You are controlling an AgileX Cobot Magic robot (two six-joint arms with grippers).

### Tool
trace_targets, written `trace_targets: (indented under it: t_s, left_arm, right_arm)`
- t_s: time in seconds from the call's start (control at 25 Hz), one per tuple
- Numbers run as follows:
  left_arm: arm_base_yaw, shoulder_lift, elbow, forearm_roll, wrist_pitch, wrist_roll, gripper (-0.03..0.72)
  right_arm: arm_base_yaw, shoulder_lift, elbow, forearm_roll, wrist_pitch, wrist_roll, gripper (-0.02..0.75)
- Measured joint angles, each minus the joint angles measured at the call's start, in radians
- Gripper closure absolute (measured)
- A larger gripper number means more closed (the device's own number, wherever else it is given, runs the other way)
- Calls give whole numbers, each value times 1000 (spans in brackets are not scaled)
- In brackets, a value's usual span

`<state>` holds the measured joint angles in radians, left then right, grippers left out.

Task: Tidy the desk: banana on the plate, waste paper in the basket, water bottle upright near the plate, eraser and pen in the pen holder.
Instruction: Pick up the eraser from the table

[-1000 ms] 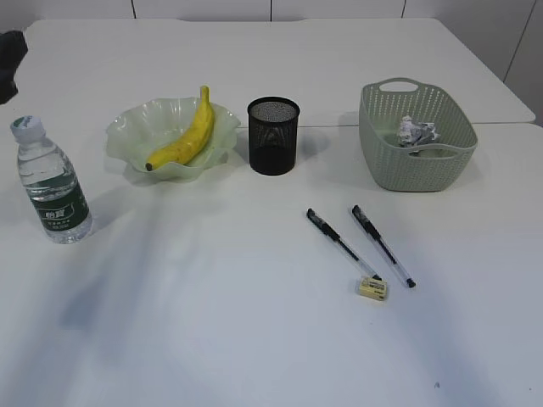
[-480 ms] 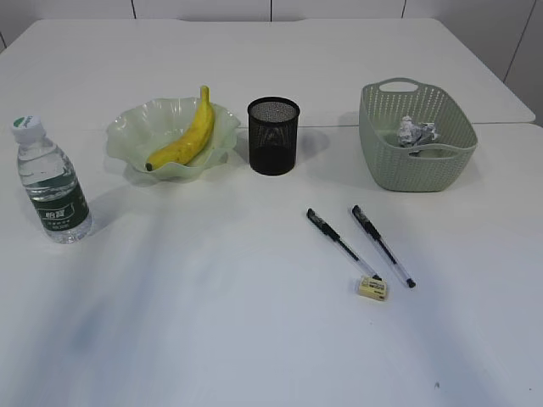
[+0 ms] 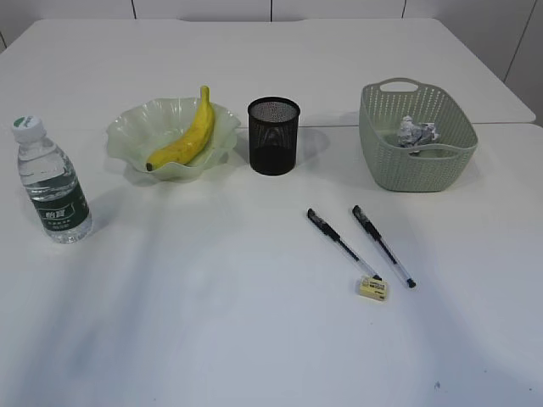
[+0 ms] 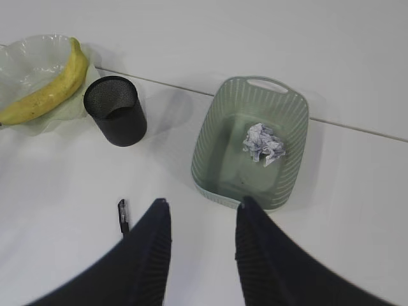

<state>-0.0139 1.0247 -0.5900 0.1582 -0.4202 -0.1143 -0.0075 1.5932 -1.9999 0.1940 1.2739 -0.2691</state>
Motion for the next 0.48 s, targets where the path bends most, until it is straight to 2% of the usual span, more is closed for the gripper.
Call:
trace_targets:
  t_s: [0.28, 0.48]
  left_arm:
    - [0, -9, 0, 0, 25, 0, 167]
    - [0, -10, -25, 0, 66, 0, 167]
  right_arm:
    - [0, 40, 0, 21, -4, -40, 477]
    - [0, 95, 0, 81, -4, -98, 477]
